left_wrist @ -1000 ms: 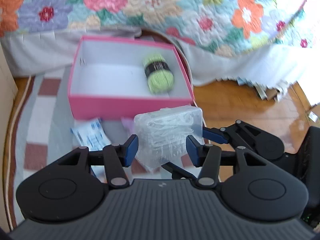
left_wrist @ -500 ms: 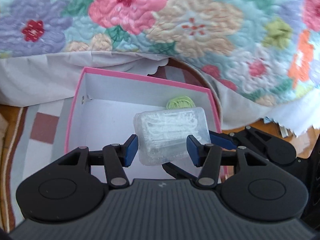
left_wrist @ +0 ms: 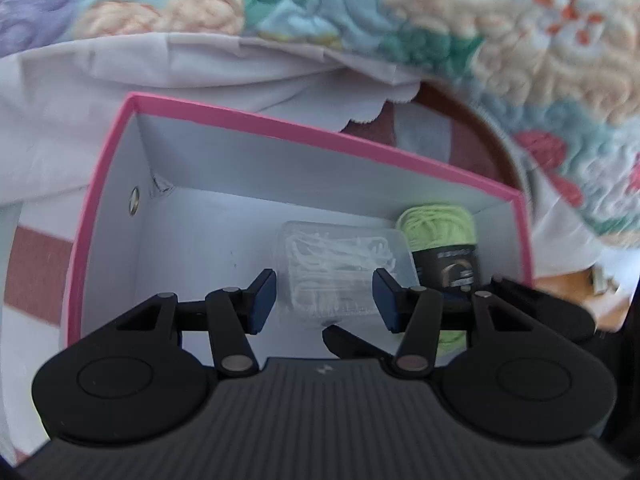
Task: Organize objects
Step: 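Carry the clear plastic box with the left tool into the pink box and release, then move the left tool back to the orange sponge and close on it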
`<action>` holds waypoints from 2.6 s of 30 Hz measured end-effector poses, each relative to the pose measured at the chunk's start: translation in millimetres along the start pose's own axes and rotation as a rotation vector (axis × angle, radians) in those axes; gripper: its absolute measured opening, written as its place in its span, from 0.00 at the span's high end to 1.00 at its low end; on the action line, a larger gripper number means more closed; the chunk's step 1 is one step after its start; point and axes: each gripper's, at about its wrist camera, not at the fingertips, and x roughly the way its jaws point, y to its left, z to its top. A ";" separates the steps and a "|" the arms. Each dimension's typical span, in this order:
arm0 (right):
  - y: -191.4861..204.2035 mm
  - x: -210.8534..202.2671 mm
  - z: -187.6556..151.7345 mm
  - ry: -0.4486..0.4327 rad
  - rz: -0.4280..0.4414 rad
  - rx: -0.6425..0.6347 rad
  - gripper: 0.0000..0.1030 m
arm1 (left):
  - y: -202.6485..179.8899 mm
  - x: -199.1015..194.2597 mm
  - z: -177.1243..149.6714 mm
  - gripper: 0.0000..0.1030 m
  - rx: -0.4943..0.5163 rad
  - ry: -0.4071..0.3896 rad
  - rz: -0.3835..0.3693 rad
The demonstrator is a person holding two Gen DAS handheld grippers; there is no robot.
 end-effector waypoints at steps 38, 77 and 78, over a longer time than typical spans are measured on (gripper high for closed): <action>33.7 -154.6 -54.2 -0.209 -0.016 -0.035 0.48 | -43.4 -112.1 -42.9 0.47 0.124 -0.044 0.108; 154.5 -119.2 -205.4 -0.087 0.147 -0.195 0.19 | 10.2 -143.3 -222.6 0.22 0.206 0.132 0.095; 155.6 -111.5 -207.9 -0.083 0.146 -0.202 0.19 | 13.3 -137.5 -222.8 0.22 0.193 0.142 0.086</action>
